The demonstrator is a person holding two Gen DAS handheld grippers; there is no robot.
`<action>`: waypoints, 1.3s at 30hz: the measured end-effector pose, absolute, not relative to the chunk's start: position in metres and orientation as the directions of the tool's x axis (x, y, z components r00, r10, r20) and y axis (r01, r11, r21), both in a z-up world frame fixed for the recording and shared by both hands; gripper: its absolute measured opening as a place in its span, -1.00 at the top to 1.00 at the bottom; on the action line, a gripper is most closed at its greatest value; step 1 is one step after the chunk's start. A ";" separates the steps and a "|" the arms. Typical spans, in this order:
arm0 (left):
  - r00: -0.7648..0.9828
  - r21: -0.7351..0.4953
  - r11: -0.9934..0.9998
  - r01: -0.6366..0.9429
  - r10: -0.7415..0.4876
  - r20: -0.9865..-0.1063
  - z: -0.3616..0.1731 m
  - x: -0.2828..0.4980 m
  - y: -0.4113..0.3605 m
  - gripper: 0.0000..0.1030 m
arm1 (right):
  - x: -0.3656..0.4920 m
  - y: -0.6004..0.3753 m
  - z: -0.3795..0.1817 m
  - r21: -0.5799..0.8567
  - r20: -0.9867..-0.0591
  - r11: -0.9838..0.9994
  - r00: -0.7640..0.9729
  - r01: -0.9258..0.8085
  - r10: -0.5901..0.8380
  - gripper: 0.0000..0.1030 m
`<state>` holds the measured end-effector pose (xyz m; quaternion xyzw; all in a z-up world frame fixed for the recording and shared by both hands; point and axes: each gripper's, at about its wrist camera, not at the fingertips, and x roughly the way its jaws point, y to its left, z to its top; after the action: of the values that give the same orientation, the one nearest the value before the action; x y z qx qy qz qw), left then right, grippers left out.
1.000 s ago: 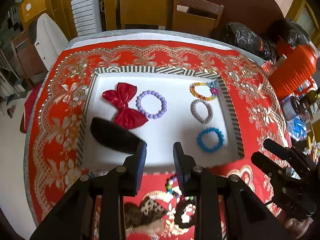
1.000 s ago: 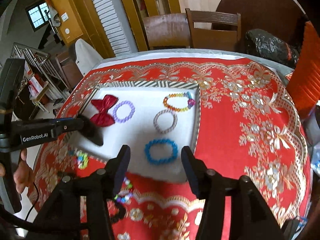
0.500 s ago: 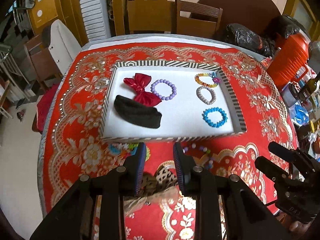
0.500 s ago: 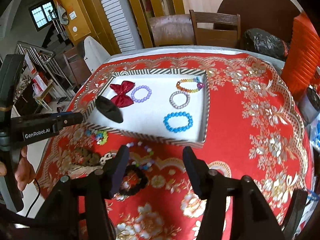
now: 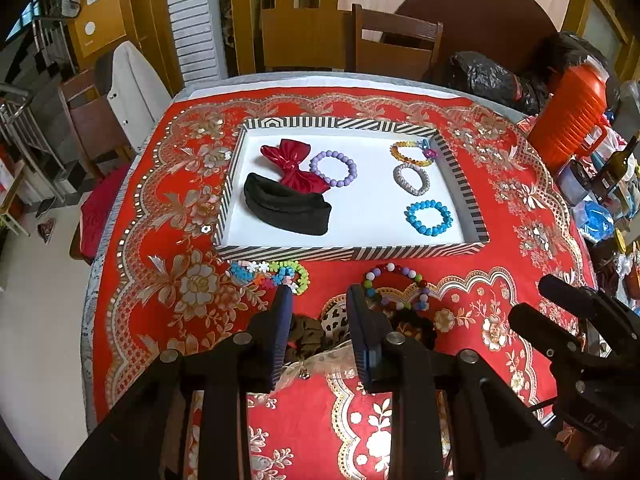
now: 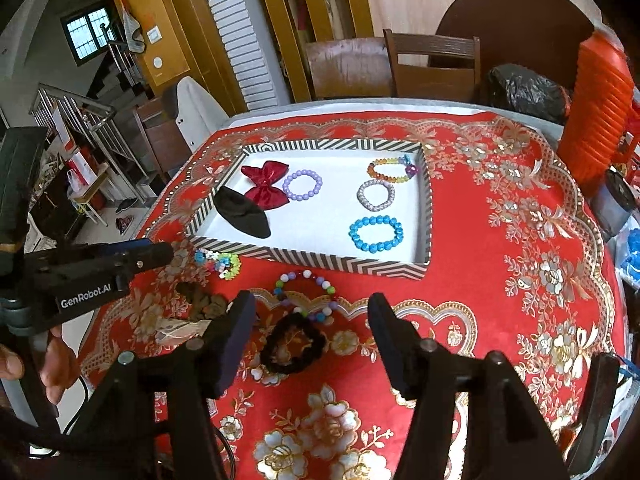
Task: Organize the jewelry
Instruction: 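Withdraw both open tools from the tray back over the remaining jewelry, then grasp brown scrunchie with left tool while right tool grasps black scrunchie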
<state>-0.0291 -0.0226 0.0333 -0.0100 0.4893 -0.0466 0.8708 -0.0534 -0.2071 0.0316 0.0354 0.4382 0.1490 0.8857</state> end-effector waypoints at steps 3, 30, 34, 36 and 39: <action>0.522 -0.069 0.995 0.072 -0.096 -0.847 0.034 -0.032 -0.022 0.69 | -0.058 -0.206 0.032 0.190 -0.765 0.954 0.575 -0.232 0.292 -0.22; 0.498 -0.038 0.994 0.102 -0.084 -0.863 0.024 -0.034 -0.027 0.69 | -0.056 -0.196 0.027 0.190 -0.788 0.953 0.541 -0.237 0.292 -0.24; 0.490 -0.040 0.994 0.103 -0.086 -0.867 0.022 -0.032 -0.028 0.69 | -0.054 -0.197 0.025 0.193 -0.790 0.953 0.539 -0.233 0.292 -0.24; 0.487 -0.039 0.994 0.102 -0.084 -0.870 0.020 -0.031 -0.028 0.69 | -0.053 -0.198 0.024 0.196 -0.790 0.954 0.539 -0.229 0.291 -0.24; 0.481 -0.038 0.994 0.100 -0.081 -0.873 0.018 -0.030 -0.028 0.69 | -0.051 -0.199 0.020 0.200 -0.795 0.953 0.531 -0.226 0.292 -0.24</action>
<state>-0.0295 -0.0278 0.0177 0.0092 0.5067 -0.0527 0.8604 -0.0515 -0.1987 0.0204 0.0360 0.4610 0.1483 0.8742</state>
